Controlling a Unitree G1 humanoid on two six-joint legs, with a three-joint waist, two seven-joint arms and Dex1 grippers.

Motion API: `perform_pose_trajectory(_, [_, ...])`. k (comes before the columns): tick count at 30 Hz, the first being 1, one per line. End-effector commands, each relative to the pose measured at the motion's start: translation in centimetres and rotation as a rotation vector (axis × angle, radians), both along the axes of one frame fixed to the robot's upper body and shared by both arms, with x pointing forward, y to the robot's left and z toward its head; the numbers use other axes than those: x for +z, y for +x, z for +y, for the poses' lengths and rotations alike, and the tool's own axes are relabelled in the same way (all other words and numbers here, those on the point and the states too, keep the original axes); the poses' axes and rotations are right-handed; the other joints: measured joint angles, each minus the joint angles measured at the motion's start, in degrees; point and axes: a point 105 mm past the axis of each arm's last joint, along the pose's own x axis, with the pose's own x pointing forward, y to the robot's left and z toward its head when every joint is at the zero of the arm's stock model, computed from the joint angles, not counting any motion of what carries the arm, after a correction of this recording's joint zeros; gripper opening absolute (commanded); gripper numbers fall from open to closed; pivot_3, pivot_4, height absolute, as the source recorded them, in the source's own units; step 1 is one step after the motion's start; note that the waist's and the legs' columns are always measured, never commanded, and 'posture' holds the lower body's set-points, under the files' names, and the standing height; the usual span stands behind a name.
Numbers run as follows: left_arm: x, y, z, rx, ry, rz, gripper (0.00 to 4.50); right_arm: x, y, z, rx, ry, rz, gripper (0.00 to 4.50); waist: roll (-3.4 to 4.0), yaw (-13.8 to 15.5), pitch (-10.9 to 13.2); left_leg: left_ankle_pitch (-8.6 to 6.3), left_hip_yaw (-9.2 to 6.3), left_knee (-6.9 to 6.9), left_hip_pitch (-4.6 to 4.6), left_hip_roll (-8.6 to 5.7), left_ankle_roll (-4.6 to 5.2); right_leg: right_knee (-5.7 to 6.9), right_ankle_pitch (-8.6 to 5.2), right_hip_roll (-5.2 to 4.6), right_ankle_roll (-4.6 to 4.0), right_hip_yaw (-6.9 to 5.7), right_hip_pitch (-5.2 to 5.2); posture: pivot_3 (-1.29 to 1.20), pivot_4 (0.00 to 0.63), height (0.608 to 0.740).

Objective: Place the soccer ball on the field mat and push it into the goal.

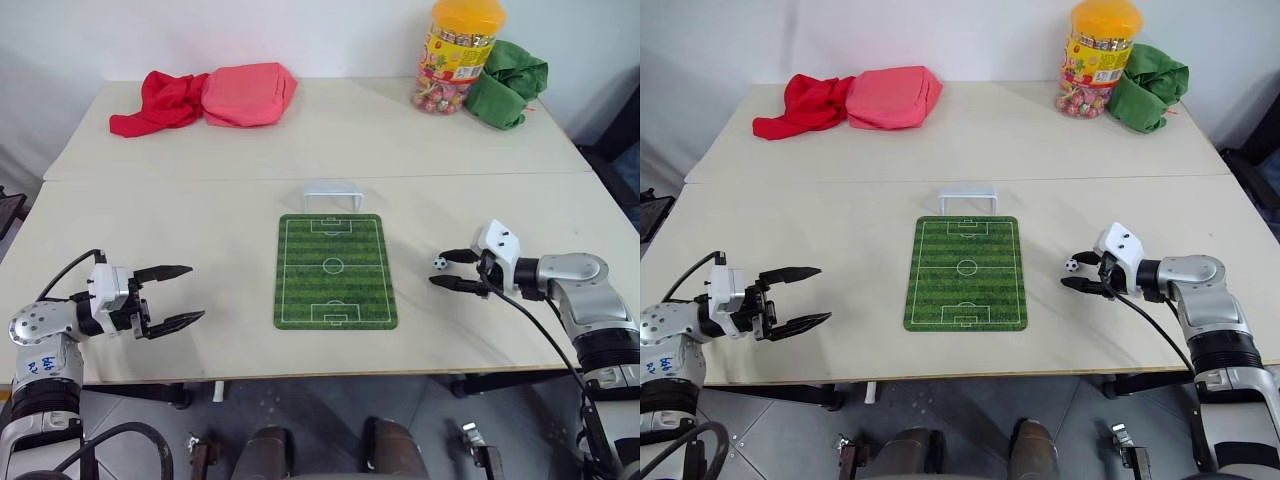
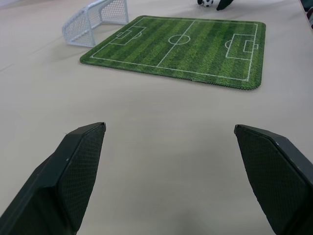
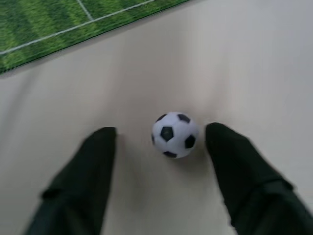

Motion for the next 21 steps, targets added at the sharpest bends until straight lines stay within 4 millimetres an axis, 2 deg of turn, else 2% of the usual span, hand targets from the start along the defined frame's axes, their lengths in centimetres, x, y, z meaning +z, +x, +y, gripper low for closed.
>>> perform_pose_trajectory(1, [1.1, 0.0, 0.3, 0.006, 0.007, -0.056, 4.50, 0.9, 0.4, -0.5, -0.017, -0.002, -0.040, 1.71, 0.00, -0.2, 0.0, 0.00, 0.00, 0.00, 0.00, 0.00, 0.00, 0.01, 0.00, 0.00, 0.00, 0.00, 0.00, 0.00, 0.150, 0.740])
perform_pose_trajectory(4, [1.2, 0.1, 0.2, 0.007, 0.002, -0.059, 4.50, 1.3, 0.6, -0.4, -0.023, 0.003, -0.062, 0.75, 0.00, -0.3, 0.0, 0.00, -0.01, 0.00, 0.00, 0.01, 0.00, 0.01, 0.00, 0.00, 0.00, 0.00, 0.00, 0.00, 0.150, 0.740])
perform_pose_trajectory(6, [1.2, 0.4, 0.0, 0.005, -0.006, -0.062, 4.50, 2.4, 0.6, 0.0, -0.021, 0.022, -0.101, 0.01, 0.00, -0.3, 0.0, 0.00, -0.01, 0.01, 0.01, 0.01, -0.01, 0.01, 0.00, 0.00, 0.00, 0.00, 0.00, 0.00, 0.150, 0.740])
perform_pose_trajectory(15, [0.9, 1.0, -0.6, 0.009, -0.027, -0.069, 4.50, 4.6, -0.8, 0.3, -0.011, 0.010, -0.148, 0.01, 0.01, -0.1, 0.0, -0.01, -0.01, 0.01, -0.01, 0.01, 0.00, 0.02, 0.00, 0.00, 0.00, 0.00, 0.00, 0.00, 0.150, 0.740])
perform_pose_trajectory(17, [0.7, 1.1, -0.7, 0.011, -0.035, -0.066, 4.50, 5.3, -1.1, 0.9, 0.010, 0.023, -0.159, 0.01, 0.01, -0.2, 0.0, -0.01, -0.01, 0.03, -0.01, 0.00, 0.00, 0.02, 0.00, 0.00, 0.00, 0.00, 0.00, 0.00, 0.150, 0.740])
perform_pose_trajectory(21, [0.6, 1.3, -0.9, 0.011, -0.041, -0.064, 4.50, 5.5, -0.6, 1.6, 0.011, 0.019, -0.159, 0.01, 0.01, -0.2, 0.0, -0.02, -0.01, 0.06, 0.00, 0.01, 0.01, 0.04, 0.00, 0.00, 0.00, 0.01, 0.00, 0.00, 0.150, 0.740])
